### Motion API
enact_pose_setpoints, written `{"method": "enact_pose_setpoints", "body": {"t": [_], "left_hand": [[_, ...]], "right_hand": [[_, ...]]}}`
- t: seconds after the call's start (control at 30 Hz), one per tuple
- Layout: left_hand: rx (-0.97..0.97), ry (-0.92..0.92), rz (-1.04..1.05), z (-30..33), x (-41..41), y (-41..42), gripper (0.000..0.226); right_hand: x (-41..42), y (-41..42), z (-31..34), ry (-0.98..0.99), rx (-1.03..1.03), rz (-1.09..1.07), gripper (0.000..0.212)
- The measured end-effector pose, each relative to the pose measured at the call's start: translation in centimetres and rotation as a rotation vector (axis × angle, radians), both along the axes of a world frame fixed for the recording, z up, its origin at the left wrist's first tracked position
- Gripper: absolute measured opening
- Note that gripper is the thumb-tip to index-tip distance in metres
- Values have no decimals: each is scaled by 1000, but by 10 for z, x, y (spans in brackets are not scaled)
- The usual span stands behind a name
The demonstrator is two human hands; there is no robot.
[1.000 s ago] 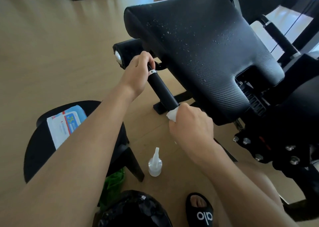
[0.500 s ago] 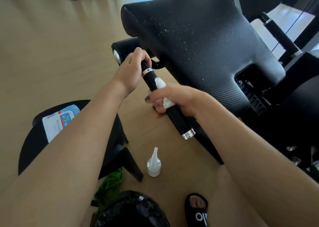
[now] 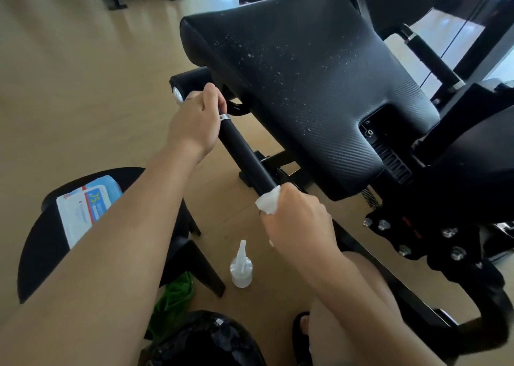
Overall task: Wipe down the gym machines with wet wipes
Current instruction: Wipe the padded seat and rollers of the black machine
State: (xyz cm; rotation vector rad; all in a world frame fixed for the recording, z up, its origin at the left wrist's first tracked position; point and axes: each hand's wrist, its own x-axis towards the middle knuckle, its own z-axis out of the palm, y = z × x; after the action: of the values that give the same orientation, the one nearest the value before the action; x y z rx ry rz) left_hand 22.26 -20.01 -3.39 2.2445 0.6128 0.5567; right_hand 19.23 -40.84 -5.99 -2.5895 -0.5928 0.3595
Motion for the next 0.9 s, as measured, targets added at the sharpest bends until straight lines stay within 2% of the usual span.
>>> {"method": "enact_pose_setpoints", "body": {"t": [0.1, 0.17, 0.2, 0.3, 0.37, 0.43, 0.53, 0.57, 0.63, 0.73, 0.83, 0.9], "left_hand": [[85, 68, 30, 4, 0, -3, 39], [218, 134, 70, 4, 0, -6, 39], [293, 161, 93, 4, 1, -9, 39], [455, 219, 162, 7, 5, -25, 49], [547, 158, 120, 11, 14, -48, 49], [558, 56, -9, 12, 24, -76, 38], [506, 33, -145, 3, 35, -97, 24], [520, 48, -165, -2, 36, -98, 24], [551, 37, -171, -8, 33, -96, 26], [539, -46, -81, -6, 29, -94, 17], [542, -14, 0, -7, 27, -96, 14], [563, 6, 3, -8, 28, -97, 18]], "right_hand": [[4, -18, 5, 113, -75, -4, 6], [16, -36, 8, 62, -119, -17, 9], [24, -46, 12, 18, -65, -63, 13], [56, -63, 27, -208, 290, -234, 13], [80, -57, 35, -417, 502, -303, 12], [105, -43, 27, -522, 527, -254, 32], [129, -24, -4, -375, 113, -29, 95], [132, -22, -14, -349, 31, 46, 106], [136, -24, -23, -343, 46, 120, 116], [136, -31, -28, -447, 159, 114, 117], [127, -38, -40, -624, 129, 110, 92], [119, -45, -51, -661, 85, 126, 78]]}}
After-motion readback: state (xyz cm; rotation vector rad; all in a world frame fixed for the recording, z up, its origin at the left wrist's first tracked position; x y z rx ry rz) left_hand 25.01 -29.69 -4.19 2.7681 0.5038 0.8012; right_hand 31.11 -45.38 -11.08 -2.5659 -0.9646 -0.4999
